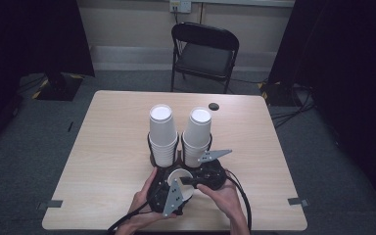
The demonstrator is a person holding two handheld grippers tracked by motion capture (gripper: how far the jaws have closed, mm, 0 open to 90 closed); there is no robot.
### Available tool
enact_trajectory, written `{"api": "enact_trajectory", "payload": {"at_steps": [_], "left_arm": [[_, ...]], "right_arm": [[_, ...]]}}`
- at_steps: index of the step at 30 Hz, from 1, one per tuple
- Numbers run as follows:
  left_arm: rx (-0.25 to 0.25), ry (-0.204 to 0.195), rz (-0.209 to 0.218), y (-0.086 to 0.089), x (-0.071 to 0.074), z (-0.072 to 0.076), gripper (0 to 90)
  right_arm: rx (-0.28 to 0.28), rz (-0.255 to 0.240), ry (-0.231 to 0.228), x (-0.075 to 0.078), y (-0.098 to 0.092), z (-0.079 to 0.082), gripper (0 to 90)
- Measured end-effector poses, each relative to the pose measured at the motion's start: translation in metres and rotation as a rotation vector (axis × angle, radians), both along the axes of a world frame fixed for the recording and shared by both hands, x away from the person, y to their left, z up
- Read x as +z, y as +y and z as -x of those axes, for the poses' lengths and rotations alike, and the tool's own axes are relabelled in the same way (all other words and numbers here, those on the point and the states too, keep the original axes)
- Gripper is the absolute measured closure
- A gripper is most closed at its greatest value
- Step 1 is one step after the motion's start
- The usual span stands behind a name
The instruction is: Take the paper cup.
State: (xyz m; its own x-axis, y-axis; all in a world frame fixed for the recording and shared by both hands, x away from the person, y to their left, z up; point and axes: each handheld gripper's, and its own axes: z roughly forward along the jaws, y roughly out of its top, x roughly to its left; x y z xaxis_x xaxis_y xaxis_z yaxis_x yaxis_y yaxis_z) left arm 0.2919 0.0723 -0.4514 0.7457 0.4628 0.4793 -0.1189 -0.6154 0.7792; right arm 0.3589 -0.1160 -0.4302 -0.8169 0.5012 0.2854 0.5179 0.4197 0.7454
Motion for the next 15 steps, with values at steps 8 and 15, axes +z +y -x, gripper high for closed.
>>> {"api": "enact_trajectory", "payload": {"at_steps": [8, 15], "left_arm": [[0.022, 0.043, 0.070, 0.006, -0.003, -0.007, 10.1], [0.062, 0.061, 0.110, 0.015, -0.004, -0.010, 10.2]], "right_arm": [[-0.040, -0.046, -0.053, 0.003, -0.007, 0.002, 64.5], [-0.088, -0.080, -0.059, 0.005, -0.012, 0.000, 60.3]]}}
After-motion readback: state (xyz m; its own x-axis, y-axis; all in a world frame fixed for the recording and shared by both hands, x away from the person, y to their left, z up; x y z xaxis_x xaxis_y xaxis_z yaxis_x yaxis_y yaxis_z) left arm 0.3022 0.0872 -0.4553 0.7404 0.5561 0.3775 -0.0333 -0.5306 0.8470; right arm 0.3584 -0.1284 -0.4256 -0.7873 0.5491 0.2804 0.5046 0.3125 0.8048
